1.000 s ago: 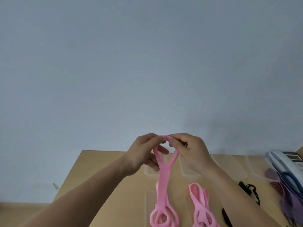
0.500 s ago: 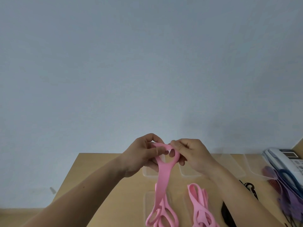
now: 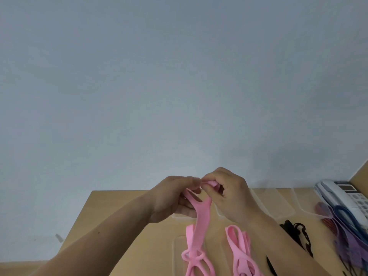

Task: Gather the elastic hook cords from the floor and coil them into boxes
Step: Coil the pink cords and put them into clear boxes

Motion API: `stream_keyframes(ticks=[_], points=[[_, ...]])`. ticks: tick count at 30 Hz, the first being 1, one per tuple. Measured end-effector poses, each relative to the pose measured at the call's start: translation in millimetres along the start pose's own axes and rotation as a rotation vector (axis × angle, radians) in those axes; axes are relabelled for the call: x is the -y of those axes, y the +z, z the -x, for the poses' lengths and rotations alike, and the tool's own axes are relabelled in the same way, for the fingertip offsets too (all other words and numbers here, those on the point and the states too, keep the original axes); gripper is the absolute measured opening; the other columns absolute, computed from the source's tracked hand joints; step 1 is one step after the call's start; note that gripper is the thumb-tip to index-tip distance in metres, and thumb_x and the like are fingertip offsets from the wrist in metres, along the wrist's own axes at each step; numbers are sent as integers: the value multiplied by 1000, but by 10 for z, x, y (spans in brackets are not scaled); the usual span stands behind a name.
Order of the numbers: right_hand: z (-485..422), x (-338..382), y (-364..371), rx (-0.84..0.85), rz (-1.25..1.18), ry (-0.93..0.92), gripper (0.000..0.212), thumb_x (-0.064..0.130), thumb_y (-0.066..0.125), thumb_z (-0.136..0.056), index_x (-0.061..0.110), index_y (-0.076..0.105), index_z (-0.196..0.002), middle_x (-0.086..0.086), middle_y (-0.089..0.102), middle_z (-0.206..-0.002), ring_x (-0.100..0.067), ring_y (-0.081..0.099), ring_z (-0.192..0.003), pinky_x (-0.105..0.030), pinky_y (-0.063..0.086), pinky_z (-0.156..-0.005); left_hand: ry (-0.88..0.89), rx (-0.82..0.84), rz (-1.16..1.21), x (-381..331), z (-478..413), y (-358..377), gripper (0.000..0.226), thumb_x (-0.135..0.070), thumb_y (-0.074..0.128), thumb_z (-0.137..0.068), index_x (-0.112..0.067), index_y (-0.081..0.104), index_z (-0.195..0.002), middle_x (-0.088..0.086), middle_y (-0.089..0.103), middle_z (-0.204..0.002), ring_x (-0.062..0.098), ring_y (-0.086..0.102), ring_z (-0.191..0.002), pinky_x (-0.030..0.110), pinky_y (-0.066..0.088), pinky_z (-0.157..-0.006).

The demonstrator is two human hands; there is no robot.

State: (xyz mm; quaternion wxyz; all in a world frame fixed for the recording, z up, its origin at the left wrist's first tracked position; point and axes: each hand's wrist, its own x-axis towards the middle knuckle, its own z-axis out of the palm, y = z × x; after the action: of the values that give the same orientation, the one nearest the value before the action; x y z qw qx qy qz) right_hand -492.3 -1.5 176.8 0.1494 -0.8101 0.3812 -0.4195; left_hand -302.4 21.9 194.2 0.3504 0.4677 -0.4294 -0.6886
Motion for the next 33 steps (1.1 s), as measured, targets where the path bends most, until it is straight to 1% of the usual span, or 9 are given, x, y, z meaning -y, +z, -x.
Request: stream_keyframes(ticks=[3,7,11,14,18,21,25,31,33], points=[[42,5,-9,-36,69,-61,13,6,74,-84,18,72,-90,17,58,-82,3,57,-70,-9,43,-63,8,-13,6,-4,-10,7,41,-23,63,-94,13,61,-113,26,64,-100,37,65,-87,43,59,-80],[82,-4,-36,-45,72,-83,12,9,75,-83,19,73,-90,14,62,-83,-3,59,-73,-16,48,-64,52,-15,52,-11,19,38,21,-7,64,-92,10,65,-106,25,69,-100,35,70,-92,38,59,-78],[109,9,-62,25,-210,159,14,18,77,-83,31,72,-87,10,64,-82,-10,62,-75,-22,52,-65,139,-83,12,9,34,64,21,4,69,-86,9,64,-105,24,70,-95,34,73,-90,36,59,-77],[100,36,-56,113,-453,342,4,29,72,-86,30,71,-90,4,67,-75,-14,64,-67,-25,53,-63,214,-134,-70,22,40,69,20,6,70,-85,10,62,-103,21,71,-90,36,73,-88,42,60,-82],[37,46,-49,167,-449,409,4,19,68,-91,21,70,-94,2,69,-65,-8,63,-57,-23,50,-58,294,-164,-176,54,57,56,11,6,69,-85,3,67,-96,14,72,-87,31,73,-82,42,60,-79],[7,59,-56,167,-418,382,3,20,73,-87,17,72,-87,4,68,-62,-7,63,-56,-20,50,-56,296,-174,-164,90,66,52,12,3,71,-85,0,68,-96,14,71,-87,29,73,-82,35,60,-75],[3,64,-31,134,-393,301,14,9,69,-89,22,71,-84,12,69,-68,-3,64,-62,-15,49,-60,159,-97,-58,77,75,10,33,-8,71,-89,-3,55,-118,22,72,-103,37,72,-95,40,60,-83],[35,6,68,86,-296,199,13,10,71,-88,23,70,-88,9,68,-79,-10,66,-72,-26,56,-68,74,-40,-139,35,120,-57,13,-13,65,-93,-3,62,-100,18,75,-93,26,70,-73,31,56,-65],[47,-31,94,46,-200,89,13,9,70,-88,22,68,-90,15,62,-78,-9,62,-71,-20,52,-65,52,-36,-90,22,115,-59,12,-13,65,-92,-3,63,-99,20,73,-94,28,69,-72,33,56,-64]])
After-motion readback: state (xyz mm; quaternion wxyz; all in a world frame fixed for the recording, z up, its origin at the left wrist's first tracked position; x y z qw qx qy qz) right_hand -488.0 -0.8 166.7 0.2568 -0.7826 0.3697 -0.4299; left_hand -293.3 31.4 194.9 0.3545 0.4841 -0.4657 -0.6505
